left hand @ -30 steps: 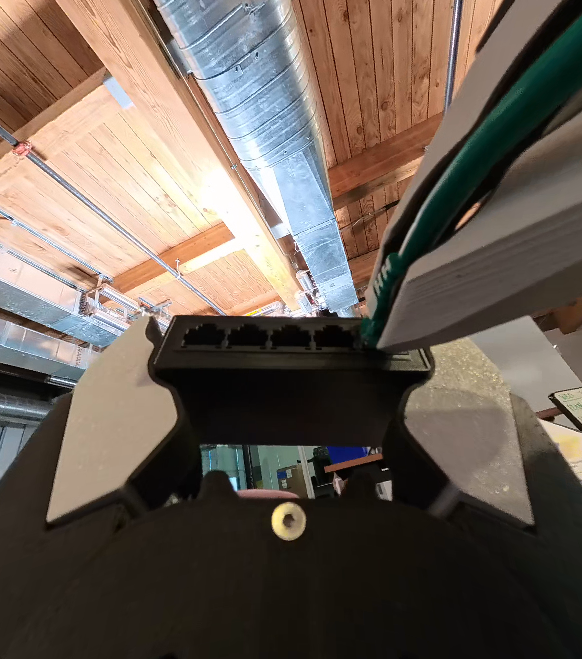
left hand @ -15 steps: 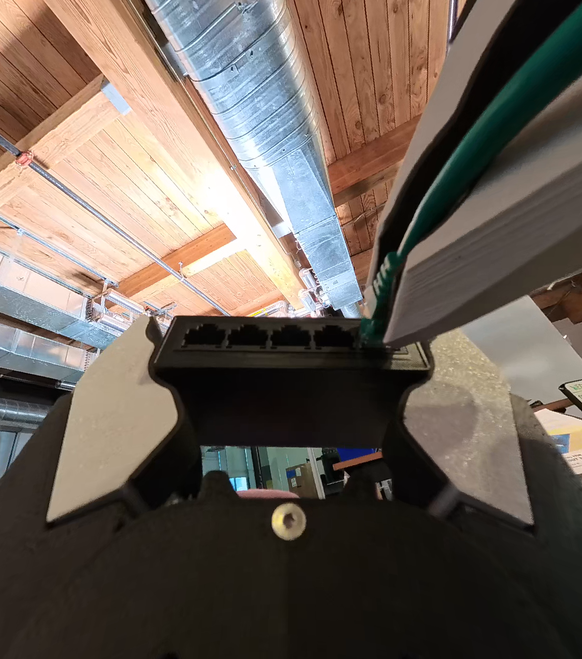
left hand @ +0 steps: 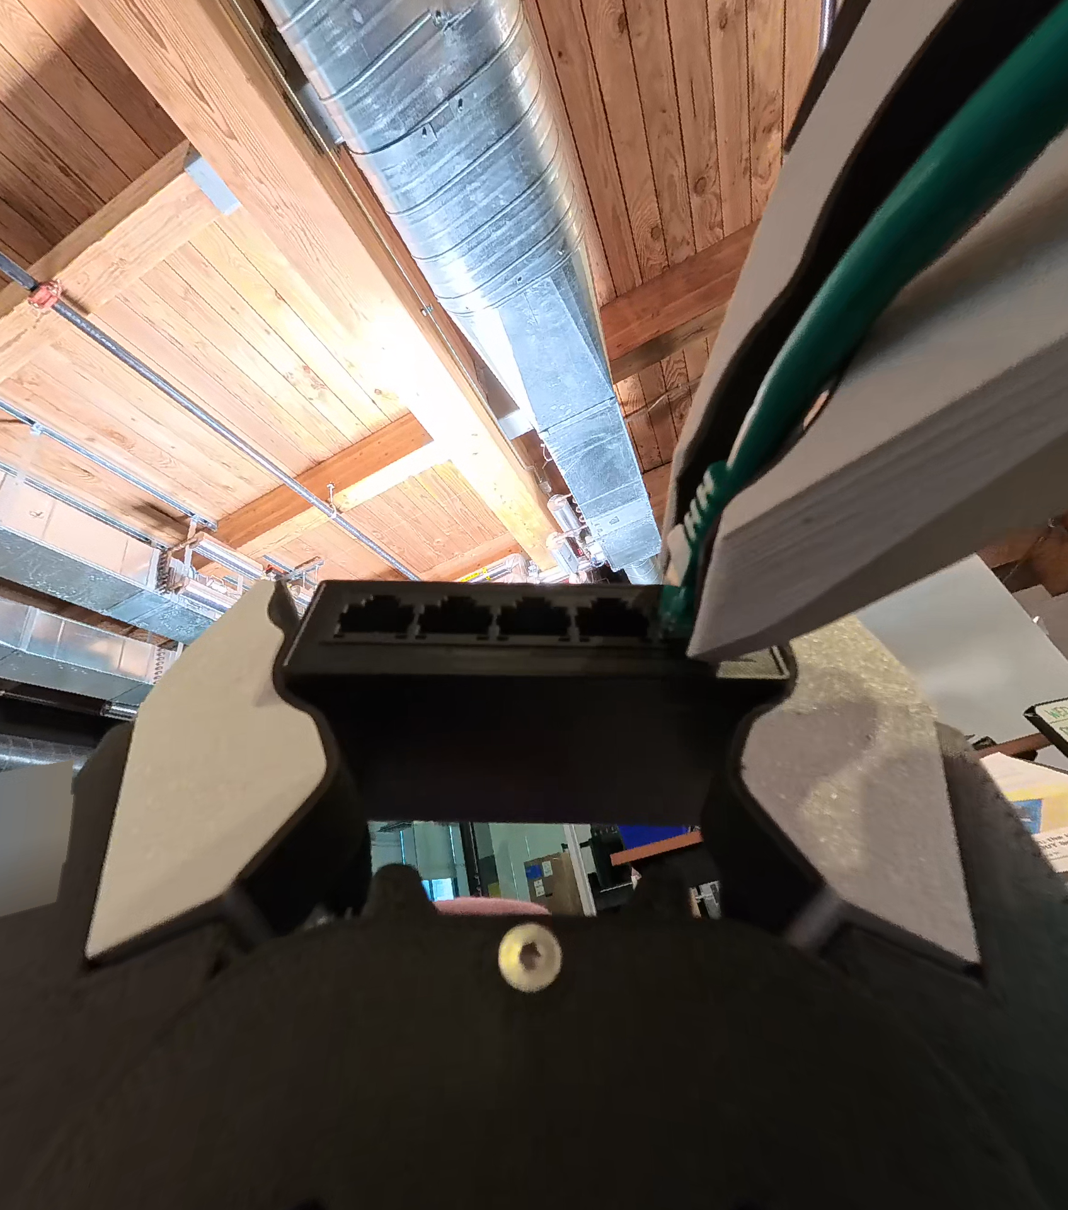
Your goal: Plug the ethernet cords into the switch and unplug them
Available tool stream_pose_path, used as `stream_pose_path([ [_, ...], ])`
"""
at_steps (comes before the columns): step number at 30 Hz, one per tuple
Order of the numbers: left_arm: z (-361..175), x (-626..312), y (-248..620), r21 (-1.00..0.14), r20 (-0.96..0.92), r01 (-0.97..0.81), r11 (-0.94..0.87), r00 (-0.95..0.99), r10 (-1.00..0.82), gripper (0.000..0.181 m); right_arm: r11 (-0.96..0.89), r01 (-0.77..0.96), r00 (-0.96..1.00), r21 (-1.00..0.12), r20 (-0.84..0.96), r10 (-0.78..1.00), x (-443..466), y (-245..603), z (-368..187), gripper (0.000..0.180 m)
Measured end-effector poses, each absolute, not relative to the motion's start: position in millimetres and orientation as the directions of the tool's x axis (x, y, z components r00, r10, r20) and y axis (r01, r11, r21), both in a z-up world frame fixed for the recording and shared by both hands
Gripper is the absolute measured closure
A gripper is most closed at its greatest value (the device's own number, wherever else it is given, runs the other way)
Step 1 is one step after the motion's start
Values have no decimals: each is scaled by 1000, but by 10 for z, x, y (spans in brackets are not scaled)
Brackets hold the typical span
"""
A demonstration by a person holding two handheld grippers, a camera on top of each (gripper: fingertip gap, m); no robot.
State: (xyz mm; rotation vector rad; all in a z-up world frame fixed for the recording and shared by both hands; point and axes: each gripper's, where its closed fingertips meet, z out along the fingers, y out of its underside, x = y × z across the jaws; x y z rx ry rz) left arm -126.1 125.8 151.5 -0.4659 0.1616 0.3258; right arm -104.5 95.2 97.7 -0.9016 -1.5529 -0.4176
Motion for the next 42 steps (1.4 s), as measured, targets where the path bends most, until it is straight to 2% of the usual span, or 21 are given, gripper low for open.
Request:
stream_pose_path([
  [12,1505,-1246,1238,-394,-221,-346,851,935,278,46,630,755,-4,-184,959,285,-1035,917,973,169],
  [18,1487,-1186,1246,-390,-232,-344,854,934,270,47,624,753,-21,-210,940,342,-1003,921,959,169],
  [27,1473,-1181,1255,-396,-240,-300,868,946,217,49,605,783,-61,-140,952,299,-1006,898,940,169],
  [34,1463,-1165,1306,-432,-243,-285,856,950,194,50,583,792,-7,-180,953,304,-983,915,950,169],
  [42,1429,-1187,1378,-437,-249,-328,838,939,237,48,488,824,128,-289,933,336,-972,998,924,169],
])
